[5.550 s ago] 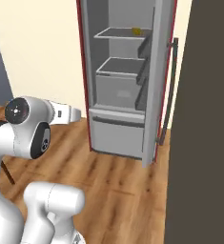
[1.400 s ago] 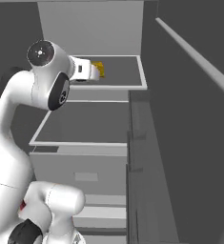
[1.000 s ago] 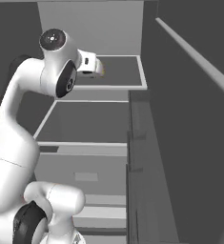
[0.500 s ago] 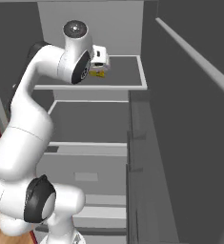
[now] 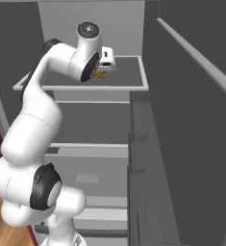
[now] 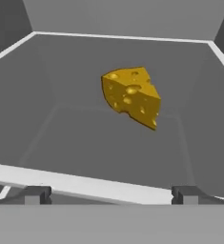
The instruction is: Take the cheese, shrimp, and mushroom from the fridge and place them on the plate on the dining counter to create an appetizer plate.
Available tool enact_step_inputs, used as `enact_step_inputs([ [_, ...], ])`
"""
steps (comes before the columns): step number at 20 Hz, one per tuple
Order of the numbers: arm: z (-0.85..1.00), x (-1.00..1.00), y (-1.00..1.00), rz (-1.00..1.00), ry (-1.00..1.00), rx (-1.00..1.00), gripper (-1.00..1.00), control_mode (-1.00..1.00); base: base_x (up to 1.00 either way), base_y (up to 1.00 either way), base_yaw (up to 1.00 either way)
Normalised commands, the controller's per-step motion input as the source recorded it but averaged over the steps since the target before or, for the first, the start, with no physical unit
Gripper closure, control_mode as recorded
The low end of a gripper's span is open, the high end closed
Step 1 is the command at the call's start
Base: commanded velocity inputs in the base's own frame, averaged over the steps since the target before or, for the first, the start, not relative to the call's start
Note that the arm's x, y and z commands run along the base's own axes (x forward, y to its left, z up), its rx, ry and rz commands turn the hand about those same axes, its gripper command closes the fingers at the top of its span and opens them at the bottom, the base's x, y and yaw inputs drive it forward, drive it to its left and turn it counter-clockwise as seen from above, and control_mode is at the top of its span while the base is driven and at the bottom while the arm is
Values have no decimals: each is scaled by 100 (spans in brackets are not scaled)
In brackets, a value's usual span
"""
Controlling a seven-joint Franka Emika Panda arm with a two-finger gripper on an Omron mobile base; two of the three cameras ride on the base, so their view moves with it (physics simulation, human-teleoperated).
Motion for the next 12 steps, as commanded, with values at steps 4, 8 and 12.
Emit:
enact_step_inputs([
  [4,-10,46,0,0,-2,0,-100,-100,0,0,0],
  [8,-8,47,0,0,-3,0,-100,-100,0,0,0],
  [12,-6,41,0,0,-1,0,-100,-100,0,0,0],
])
